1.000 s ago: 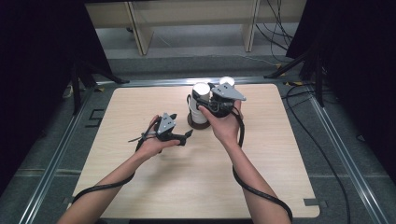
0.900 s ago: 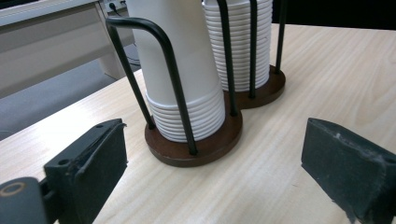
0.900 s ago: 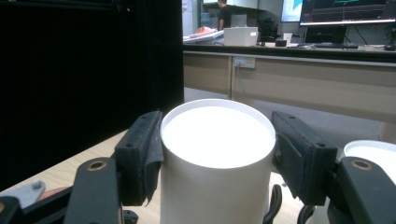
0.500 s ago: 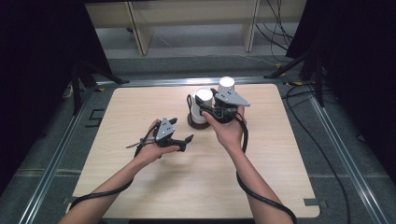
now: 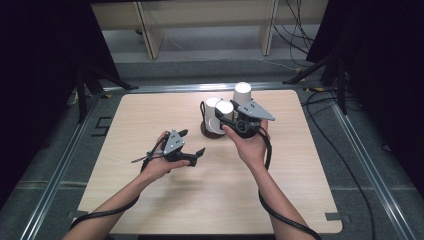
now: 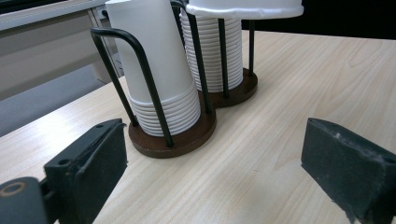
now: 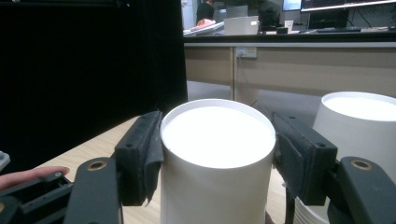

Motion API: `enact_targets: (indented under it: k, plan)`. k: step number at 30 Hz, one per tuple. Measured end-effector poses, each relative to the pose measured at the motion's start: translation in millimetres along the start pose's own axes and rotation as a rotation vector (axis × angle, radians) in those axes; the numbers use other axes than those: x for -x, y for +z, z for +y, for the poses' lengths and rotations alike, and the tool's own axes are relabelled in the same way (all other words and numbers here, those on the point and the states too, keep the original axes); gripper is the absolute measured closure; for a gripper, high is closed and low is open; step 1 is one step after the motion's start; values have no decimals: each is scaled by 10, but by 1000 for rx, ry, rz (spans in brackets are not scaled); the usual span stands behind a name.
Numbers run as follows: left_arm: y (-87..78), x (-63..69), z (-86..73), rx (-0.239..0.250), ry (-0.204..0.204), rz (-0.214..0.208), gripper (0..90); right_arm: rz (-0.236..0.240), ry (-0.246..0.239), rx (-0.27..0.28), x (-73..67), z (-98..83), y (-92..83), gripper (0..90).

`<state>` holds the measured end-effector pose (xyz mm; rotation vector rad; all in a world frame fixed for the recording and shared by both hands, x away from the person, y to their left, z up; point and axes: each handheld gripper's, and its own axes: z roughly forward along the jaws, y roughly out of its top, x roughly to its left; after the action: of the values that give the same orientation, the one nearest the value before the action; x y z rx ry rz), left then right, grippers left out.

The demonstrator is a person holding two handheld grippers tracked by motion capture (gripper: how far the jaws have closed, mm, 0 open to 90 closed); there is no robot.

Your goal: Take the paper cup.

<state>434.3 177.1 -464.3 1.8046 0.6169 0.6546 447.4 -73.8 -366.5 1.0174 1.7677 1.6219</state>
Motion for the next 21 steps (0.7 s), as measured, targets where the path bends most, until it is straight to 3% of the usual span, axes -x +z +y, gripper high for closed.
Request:
enact_targets:
  k: [3,5,6,21]
  plan:
    - [-23,6,-3,4,-5,2,63,-4,6,-6,8,-16,-25,367]
    - [-43,4,1,-3,-3,6,63,-14,-15,-1,36,-30,-49,367]
    - [-43,9,0,5,-9,5,63,-3,16,-7,37,-44,-67,367]
    - [-129,86,-39,0,-2,-9,65,-31,49,-16,173,-217,-272,367]
